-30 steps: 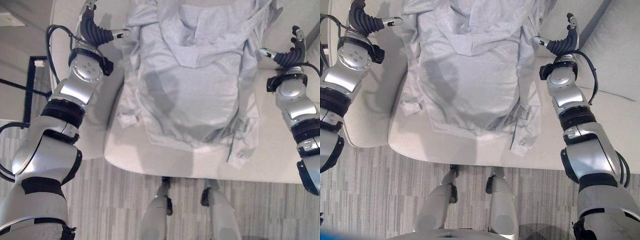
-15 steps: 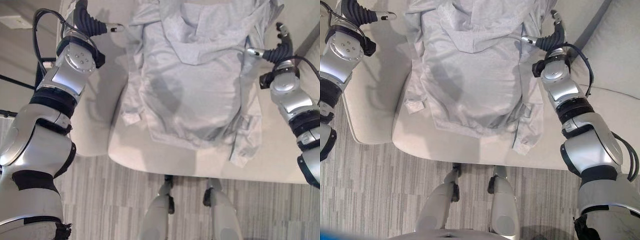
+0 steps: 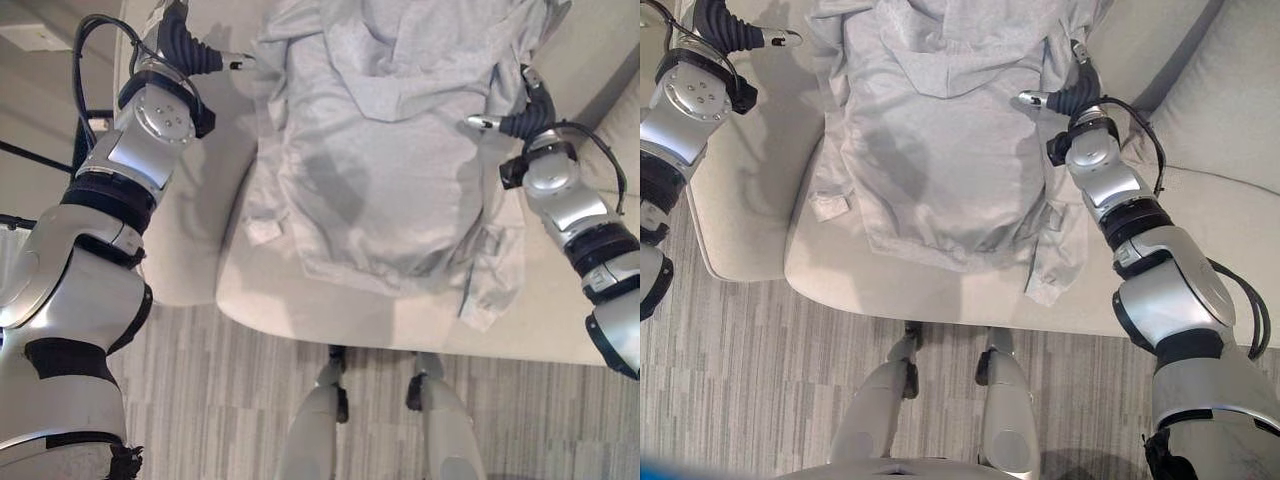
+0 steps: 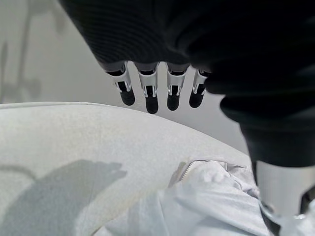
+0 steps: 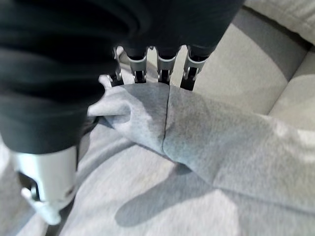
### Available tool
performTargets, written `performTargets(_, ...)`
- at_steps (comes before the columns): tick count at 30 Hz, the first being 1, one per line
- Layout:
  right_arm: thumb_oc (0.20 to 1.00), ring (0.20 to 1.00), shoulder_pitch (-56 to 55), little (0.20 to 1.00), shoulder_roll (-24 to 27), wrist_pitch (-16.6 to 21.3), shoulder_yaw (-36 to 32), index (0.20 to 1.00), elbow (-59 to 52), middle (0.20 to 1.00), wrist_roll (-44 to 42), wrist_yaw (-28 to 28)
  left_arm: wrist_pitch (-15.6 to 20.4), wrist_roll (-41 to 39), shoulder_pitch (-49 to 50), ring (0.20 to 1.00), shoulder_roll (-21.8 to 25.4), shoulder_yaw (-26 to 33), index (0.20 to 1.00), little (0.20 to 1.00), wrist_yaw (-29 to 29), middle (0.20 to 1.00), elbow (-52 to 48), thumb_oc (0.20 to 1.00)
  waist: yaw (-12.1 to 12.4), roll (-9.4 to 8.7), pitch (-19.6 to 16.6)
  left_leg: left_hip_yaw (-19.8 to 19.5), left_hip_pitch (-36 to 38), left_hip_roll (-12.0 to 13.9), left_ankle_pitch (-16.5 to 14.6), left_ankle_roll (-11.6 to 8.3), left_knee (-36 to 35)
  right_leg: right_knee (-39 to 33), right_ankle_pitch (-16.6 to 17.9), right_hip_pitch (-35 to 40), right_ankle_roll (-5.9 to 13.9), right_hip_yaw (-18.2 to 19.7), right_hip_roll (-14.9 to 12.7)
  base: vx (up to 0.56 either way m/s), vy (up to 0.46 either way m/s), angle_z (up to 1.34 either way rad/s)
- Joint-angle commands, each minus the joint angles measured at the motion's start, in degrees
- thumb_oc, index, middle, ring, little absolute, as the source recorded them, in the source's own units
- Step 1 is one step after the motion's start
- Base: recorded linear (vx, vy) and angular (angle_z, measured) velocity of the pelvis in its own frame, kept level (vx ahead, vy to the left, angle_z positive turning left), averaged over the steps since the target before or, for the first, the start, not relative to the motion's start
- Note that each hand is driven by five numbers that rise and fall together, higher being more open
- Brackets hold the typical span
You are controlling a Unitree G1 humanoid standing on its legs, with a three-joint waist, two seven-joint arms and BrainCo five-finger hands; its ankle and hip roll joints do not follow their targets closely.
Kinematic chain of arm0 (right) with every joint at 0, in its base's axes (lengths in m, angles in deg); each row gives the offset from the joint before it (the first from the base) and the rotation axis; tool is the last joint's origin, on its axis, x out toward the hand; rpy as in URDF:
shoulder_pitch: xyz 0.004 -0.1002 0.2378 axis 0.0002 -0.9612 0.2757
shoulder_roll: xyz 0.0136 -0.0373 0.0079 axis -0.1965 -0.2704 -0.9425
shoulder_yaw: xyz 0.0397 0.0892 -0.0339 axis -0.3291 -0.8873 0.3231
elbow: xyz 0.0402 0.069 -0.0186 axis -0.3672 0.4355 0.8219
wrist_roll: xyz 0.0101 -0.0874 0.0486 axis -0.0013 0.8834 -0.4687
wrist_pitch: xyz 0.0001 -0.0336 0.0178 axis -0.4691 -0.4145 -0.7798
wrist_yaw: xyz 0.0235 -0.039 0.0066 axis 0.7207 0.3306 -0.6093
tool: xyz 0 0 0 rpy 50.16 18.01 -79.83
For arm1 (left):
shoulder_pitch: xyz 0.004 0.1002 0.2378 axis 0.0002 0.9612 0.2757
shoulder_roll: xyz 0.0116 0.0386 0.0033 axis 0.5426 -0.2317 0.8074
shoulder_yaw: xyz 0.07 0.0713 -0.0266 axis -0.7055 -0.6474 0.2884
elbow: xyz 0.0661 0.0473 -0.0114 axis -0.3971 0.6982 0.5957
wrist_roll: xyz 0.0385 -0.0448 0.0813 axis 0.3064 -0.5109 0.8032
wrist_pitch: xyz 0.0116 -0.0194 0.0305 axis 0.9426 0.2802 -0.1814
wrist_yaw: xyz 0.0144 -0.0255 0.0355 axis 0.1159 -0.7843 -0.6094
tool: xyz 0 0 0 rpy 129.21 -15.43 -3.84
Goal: Hang the clothes on the sofa on the clothes rack.
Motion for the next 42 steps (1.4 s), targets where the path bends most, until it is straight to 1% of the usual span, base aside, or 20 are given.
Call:
performTargets(1,1.000,1.000,3.69,1.000,0.08,2.34,0.97,1.000,-0.14,1.000,-2.23,0.78,0.71,0.61,-5.31,1.000,-0.03,-3.04,1.000,1.000,0.09,1.000,4.84,1.000,1.28,2.93,-2.51,-0.48,1.21,0.79,3.62,-5.02,-5.06,0.82,-3.38,1.96,10.65,-1.11,-1.18,0.00,0.000,0.00)
performTargets(9,1.000,1.000,5.14,1.000,-1.05,2.71,1.27,1.000,-0.93,1.000,-1.78,1.76,0.25,1.49,-6.66,1.000,-2.06,-4.21,1.000,1.000,-0.53,1.000,6.46,1.000,0.11,2.86,-2.41,-0.19,-0.10,0.85,3.89,-4.95,-5.06,0.82,-2.90,0.35,10.65,-0.56,-1.10,0.00,0.000,0.00)
performTargets(10,1.000,1.000,5.73,1.000,-1.14,2.84,1.38,1.000,-1.42,1.000,-1.55,2.08,0.14,1.31,-7.20,1.000,-2.70,-4.41,1.000,1.000,-0.79,1.000,7.10,1.000,-0.32,2.79,-2.43,-0.12,-0.58,0.93,4.01,-4.93,-5.06,0.82,-2.73,-0.33,10.65,-0.35,-1.13,0.01,-0.001,-0.05)
performTargets(19,1.000,1.000,7.10,1.000,-1.37,3.62,1.32,1.000,-3.26,1.000,-1.71,2.69,0.08,1.76,-8.39,1.000,-3.11,-5.52,1.000,1.000,-1.52,1.000,8.87,1.000,-1.59,2.77,-2.57,0.22,-1.54,0.94,4.10,-4.92,-5.06,0.82,-2.40,-1.99,10.65,0.29,-1.03,0.01,0.005,-0.06)
performTargets(24,1.000,1.000,6.45,1.000,-1.78,4.70,0.74,1.000,-6.91,1.000,-1.40,3.35,-0.20,2.69,-9.82,1.000,-3.07,-6.21,1.000,1.000,-1.43,1.000,9.91,1.000,-2.71,2.69,-2.75,0.70,-1.50,1.14,3.82,-4.87,-5.06,0.82,-2.38,-2.35,10.65,0.71,-0.89,0.02,-0.005,-0.07)
performTargets(31,1.000,1.000,5.45,1.000,-1.02,5.43,0.23,1.000,-9.71,1.000,-0.58,3.60,-0.09,2.18,-11.56,1.000,-0.37,-6.20,1.000,1.000,-0.63,1.000,10.32,1.000,-3.40,3.01,-3.01,1.20,-1.27,1.26,3.57,-4.88,-5.06,0.82,-2.21,-2.54,10.65,0.84,-0.92,0.01,0.008,-0.04)
performTargets(35,1.000,1.000,4.74,1.000,-1.29,5.51,0.23,1.000,-10.13,1.000,-0.14,3.57,-0.18,1.81,-11.56,1.000,1.13,-5.78,1.000,1.000,-0.35,1.000,10.67,1.000,-3.23,2.86,-3.03,1.24,-0.84,1.33,3.17,-4.82,-5.06,0.82,-2.47,-2.32,10.65,0.63,-0.78,0.01,0.006,-0.03)
performTargets(38,1.000,1.000,4.22,1.000,-1.09,5.53,0.29,1.000,-12.14,1.000,0.31,3.43,-0.45,1.87,-10.58,1.000,4.28,-4.49,1.000,1.000,0.13,1.000,9.41,1.000,-2.65,2.01,-2.51,1.90,0.38,1.78,2.39,-4.46,-5.06,0.82,-2.63,-1.07,10.65,-1.15,-0.22,0.02,0.012,-0.07)
performTargets(39,1.000,1.000,3.82,1.000,-0.76,5.50,0.02,1.000,-13.06,1.000,0.28,3.47,-0.49,1.77,-10.62,1.000,4.69,-4.03,1.000,1.000,0.60,1.000,8.71,1.000,-2.72,1.67,-2.16,1.95,0.70,1.95,2.25,-4.25,-5.06,1.00,-2.67,-0.74,10.65,-1.34,-0.14,0.01,-0.074,-0.17)
performTargets(41,1.000,1.000,3.33,1.000,-0.35,5.52,-0.34,1.000,-13.87,1.000,0.21,3.32,-0.47,1.73,-10.20,1.000,4.95,-3.39,1.000,1.000,0.99,1.000,8.18,1.000,-2.71,1.48,-1.75,1.98,1.15,2.20,2.20,-4.15,-5.06,1.13,-3.17,-0.39,10.65,-0.95,-0.01,0.01,-0.082,-0.15)
performTargets(42,1.000,1.000,3.02,1.000,0.27,5.63,-0.71,1.000,-14.06,1.000,0.20,3.44,-0.57,1.94,-9.93,1.000,5.06,-3.21,1.000,1.000,1.45,1.000,7.68,1.000,-2.82,1.02,-1.15,1.54,1.21,2.29,1.23,-3.96,-3.46,1.55,-4.10,0.24,10.65,0.22,0.10,-0.02,-0.095,-0.15)
